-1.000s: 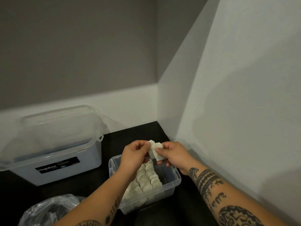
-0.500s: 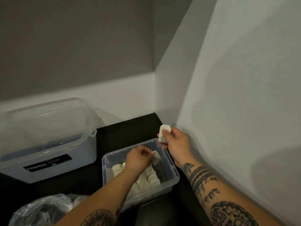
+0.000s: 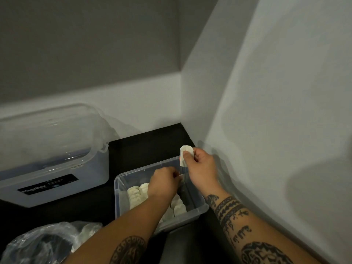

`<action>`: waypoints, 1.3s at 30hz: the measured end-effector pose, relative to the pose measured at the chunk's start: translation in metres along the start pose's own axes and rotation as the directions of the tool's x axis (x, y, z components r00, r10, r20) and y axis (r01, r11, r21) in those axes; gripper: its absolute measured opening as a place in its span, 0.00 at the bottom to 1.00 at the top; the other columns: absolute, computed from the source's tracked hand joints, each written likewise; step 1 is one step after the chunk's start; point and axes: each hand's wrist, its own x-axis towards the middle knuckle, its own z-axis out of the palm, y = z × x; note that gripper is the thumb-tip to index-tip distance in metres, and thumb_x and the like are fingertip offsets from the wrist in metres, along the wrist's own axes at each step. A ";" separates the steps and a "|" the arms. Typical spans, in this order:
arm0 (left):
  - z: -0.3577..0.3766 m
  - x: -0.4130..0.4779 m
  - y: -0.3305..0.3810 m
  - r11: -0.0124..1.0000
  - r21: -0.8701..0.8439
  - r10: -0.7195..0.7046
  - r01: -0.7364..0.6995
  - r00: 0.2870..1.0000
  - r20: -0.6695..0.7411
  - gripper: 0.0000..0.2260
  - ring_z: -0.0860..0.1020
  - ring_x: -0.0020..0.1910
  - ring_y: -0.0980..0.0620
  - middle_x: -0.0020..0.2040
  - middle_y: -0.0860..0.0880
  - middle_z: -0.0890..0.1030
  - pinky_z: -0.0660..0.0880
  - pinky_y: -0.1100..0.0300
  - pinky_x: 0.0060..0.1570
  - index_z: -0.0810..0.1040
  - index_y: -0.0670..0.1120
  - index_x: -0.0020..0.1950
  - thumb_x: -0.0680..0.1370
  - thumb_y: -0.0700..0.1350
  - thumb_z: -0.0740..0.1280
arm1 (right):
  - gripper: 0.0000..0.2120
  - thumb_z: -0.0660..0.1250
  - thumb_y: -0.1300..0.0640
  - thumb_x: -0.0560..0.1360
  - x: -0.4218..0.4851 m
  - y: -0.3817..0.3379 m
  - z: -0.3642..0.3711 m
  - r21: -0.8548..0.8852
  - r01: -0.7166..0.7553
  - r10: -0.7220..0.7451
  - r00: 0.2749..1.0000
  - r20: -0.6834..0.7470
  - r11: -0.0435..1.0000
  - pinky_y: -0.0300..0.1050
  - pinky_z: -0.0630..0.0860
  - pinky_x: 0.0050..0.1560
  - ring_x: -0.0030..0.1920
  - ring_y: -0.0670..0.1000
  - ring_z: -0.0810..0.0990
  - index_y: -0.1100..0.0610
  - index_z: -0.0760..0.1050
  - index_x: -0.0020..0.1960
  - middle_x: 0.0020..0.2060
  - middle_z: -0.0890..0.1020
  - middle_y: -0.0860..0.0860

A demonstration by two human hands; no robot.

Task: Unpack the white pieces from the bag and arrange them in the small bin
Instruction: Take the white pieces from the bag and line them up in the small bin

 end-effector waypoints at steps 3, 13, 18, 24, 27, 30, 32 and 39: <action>-0.004 -0.003 0.003 0.993 0.108 0.049 -0.046 0.998 -0.026 0.05 0.80 0.43 0.53 0.48 0.51 0.84 0.73 0.60 0.41 0.82 0.52 0.54 0.82 0.49 0.68 | 0.08 0.67 0.50 0.81 -0.001 -0.001 0.000 -0.029 0.008 -0.008 1.000 0.005 1.000 0.38 0.71 0.33 0.34 0.43 0.77 0.51 0.79 0.46 0.37 0.81 0.48; -0.016 -0.010 -0.004 0.900 0.318 0.267 -0.300 0.953 0.143 0.11 0.82 0.54 0.50 0.57 0.51 0.84 0.80 0.55 0.52 0.82 0.54 0.63 0.82 0.49 0.64 | 0.09 0.67 0.50 0.81 -0.001 0.002 0.000 0.016 -0.016 0.016 1.000 -0.015 1.000 0.50 0.78 0.36 0.37 0.54 0.81 0.53 0.80 0.46 0.39 0.83 0.53; -0.009 -0.011 -0.005 0.824 0.450 0.277 -0.345 0.937 0.211 0.12 0.79 0.57 0.47 0.61 0.49 0.79 0.79 0.53 0.53 0.81 0.51 0.62 0.80 0.44 0.66 | 0.10 0.67 0.50 0.80 0.000 0.002 0.001 -0.014 -0.017 0.016 0.999 -0.039 1.000 0.50 0.81 0.40 0.39 0.52 0.82 0.53 0.80 0.43 0.38 0.83 0.52; -0.012 -0.013 -0.002 0.750 0.531 0.336 -0.395 0.919 0.208 0.12 0.74 0.60 0.46 0.62 0.47 0.71 0.75 0.54 0.48 0.79 0.48 0.64 0.81 0.47 0.66 | 0.09 0.67 0.50 0.81 -0.001 0.001 0.003 -0.051 -0.012 0.011 1.000 -0.024 0.999 0.41 0.73 0.32 0.34 0.46 0.77 0.52 0.80 0.44 0.37 0.83 0.51; -0.014 -0.012 -0.003 0.791 0.469 0.355 -0.393 0.919 0.171 0.11 0.76 0.59 0.47 0.60 0.48 0.74 0.75 0.54 0.48 0.81 0.49 0.63 0.82 0.48 0.65 | 0.09 0.67 0.51 0.81 -0.002 0.000 0.002 -0.043 -0.015 0.014 1.000 -0.024 0.999 0.39 0.72 0.32 0.33 0.45 0.76 0.53 0.80 0.44 0.37 0.83 0.51; -0.022 -0.011 -0.008 0.922 0.229 0.296 -0.313 0.949 0.106 0.11 0.79 0.56 0.51 0.58 0.51 0.78 0.80 0.53 0.53 0.82 0.51 0.62 0.82 0.47 0.65 | 0.08 0.68 0.51 0.81 -0.002 -0.002 0.001 -0.024 -0.017 0.017 1.000 -0.007 1.000 0.41 0.74 0.35 0.35 0.46 0.78 0.53 0.81 0.46 0.39 0.83 0.52; -0.033 -0.013 -0.007 0.968 -0.012 0.250 -0.250 0.968 0.037 0.09 0.81 0.49 0.57 0.52 0.55 0.83 0.81 0.58 0.50 0.84 0.53 0.59 0.82 0.47 0.66 | 0.07 0.68 0.51 0.81 -0.002 -0.005 -0.002 -0.036 -0.007 0.007 1.000 0.007 0.999 0.43 0.78 0.37 0.38 0.48 0.81 0.53 0.81 0.47 0.40 0.84 0.53; -0.086 -0.019 0.011 0.744 -0.652 0.087 -0.144 0.989 -0.119 0.08 0.83 0.45 0.61 0.48 0.54 0.85 0.75 0.67 0.41 0.84 0.52 0.59 0.80 0.48 0.71 | 0.14 0.69 0.57 0.80 -0.004 -0.027 -0.004 0.033 0.051 -0.058 0.957 0.283 0.998 0.40 0.83 0.44 0.50 0.46 0.85 0.50 0.73 0.64 0.52 0.86 0.49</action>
